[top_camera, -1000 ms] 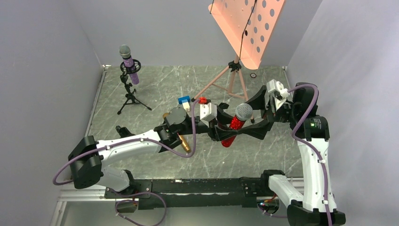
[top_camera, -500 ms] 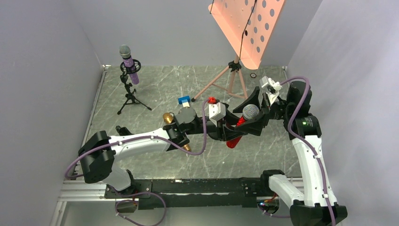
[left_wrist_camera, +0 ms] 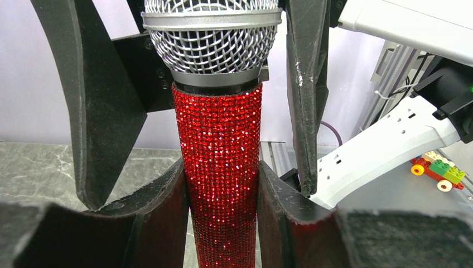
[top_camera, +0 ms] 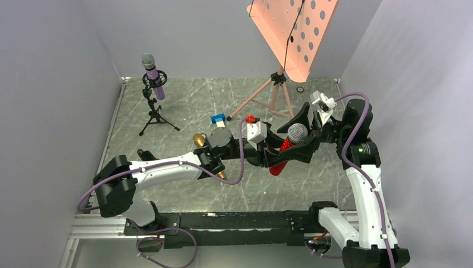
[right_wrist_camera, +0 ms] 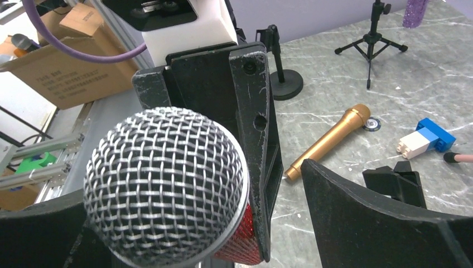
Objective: Attach the microphones to the stand
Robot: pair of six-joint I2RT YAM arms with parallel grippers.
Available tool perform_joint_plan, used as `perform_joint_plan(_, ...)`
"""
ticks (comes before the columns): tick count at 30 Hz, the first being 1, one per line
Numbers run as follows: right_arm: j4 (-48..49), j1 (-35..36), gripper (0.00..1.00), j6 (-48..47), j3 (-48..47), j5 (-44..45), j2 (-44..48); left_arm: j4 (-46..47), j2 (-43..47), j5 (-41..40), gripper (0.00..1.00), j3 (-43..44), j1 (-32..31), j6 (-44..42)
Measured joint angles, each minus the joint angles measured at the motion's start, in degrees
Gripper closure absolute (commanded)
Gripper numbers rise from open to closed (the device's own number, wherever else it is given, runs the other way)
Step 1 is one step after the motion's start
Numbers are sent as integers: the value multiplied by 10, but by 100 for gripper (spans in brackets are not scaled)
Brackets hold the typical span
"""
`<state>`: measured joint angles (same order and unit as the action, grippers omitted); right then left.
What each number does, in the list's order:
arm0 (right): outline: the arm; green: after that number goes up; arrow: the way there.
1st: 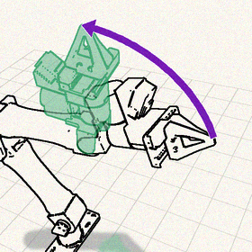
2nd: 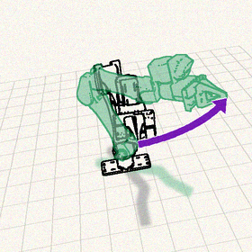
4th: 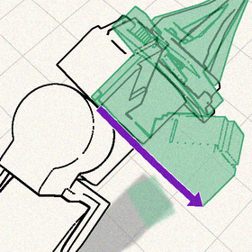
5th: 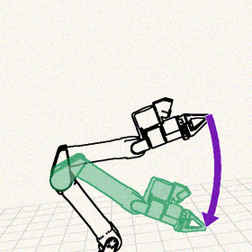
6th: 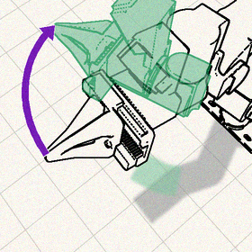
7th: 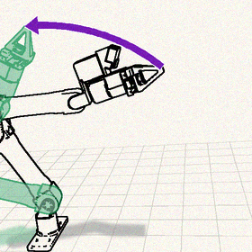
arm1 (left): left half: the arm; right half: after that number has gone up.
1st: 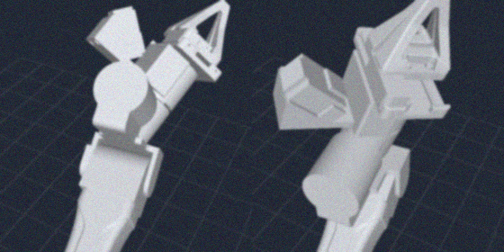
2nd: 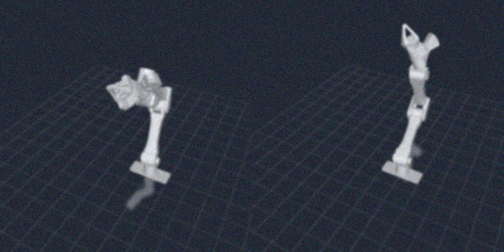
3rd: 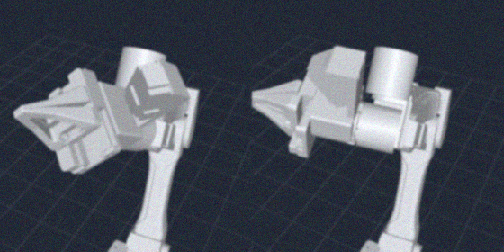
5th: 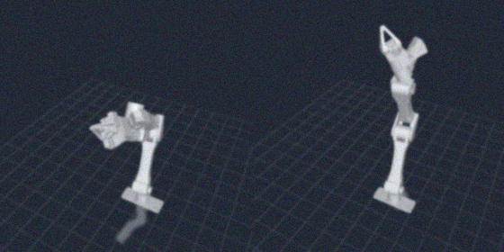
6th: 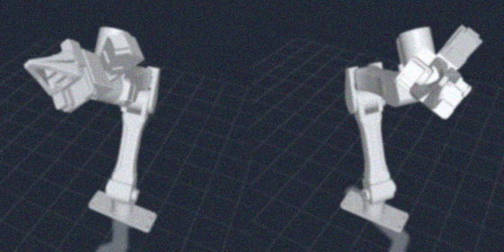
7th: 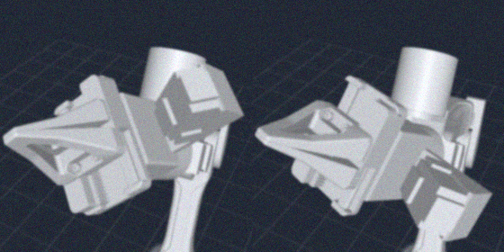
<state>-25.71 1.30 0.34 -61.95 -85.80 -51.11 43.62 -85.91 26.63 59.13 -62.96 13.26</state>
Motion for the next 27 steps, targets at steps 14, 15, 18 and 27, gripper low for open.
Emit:
perform_joint_plan(14,32,-24,21,42,5,-26,5,38,5,-10,100,-7,1,16)
perform_joint_plan(15,35,-25,21,46,5,-28,5,39,5,-10,99,-7,1,17)
perform_joint_plan(18,36,-26,21,51,4,-28,4,41,5,-10,99,-8,1,21)
perform_joint_plan(27,36,-27,40,52,-7,-30,-2,42,5,-6,99,-8,1,28)
